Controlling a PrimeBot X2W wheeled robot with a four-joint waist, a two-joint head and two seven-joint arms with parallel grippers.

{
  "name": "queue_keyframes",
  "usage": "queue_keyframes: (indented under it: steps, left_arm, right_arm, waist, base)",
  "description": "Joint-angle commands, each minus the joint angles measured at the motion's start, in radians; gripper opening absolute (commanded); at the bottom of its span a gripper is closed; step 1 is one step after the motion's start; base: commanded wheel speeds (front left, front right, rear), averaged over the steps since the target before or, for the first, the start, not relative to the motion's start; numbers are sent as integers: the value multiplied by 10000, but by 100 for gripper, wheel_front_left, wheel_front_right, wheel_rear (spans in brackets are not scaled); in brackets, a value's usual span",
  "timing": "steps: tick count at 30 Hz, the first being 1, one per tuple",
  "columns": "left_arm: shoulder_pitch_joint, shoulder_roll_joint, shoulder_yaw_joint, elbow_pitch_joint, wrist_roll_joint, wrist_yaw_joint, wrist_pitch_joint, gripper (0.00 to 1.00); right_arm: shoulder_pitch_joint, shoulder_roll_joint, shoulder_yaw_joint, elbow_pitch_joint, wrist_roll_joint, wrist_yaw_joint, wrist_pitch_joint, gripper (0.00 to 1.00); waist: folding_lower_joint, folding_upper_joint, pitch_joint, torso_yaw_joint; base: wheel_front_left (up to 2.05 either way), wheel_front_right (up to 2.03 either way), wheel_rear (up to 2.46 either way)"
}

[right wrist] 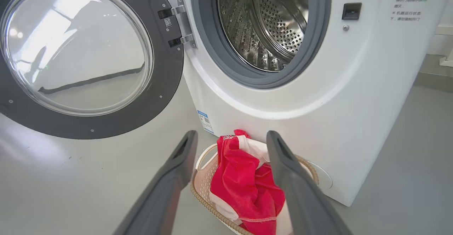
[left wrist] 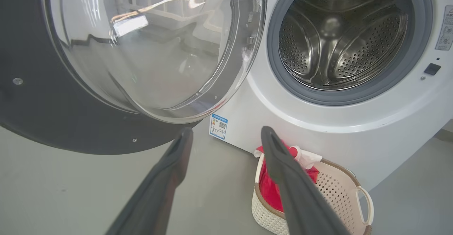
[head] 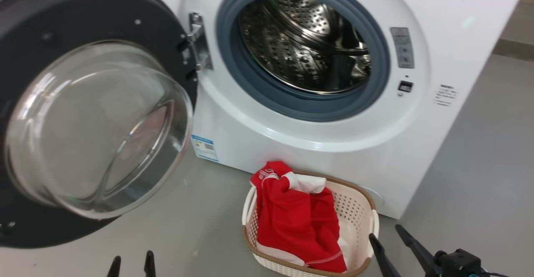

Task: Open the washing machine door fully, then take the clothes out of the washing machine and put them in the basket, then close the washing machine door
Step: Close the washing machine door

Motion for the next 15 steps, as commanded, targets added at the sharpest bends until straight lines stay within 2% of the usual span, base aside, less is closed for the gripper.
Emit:
queue_keyframes:
  steps: [1, 15]
  left_arm:
    - [-68, 98, 330, -285, -118, 149, -53, 100]
    - [297, 98, 483, -826, -515, 649, -53, 100]
  right_arm:
    - [-458, -122, 307, -171, 118, 63, -65, 100]
    - [-1469, -353, 1368, 202, 414, 63, -65, 100]
  waist:
    - [0, 0, -178, 459]
    - [0, 0, -3, 703]
  base:
    - [0, 0, 0]
    - [0, 0, 0]
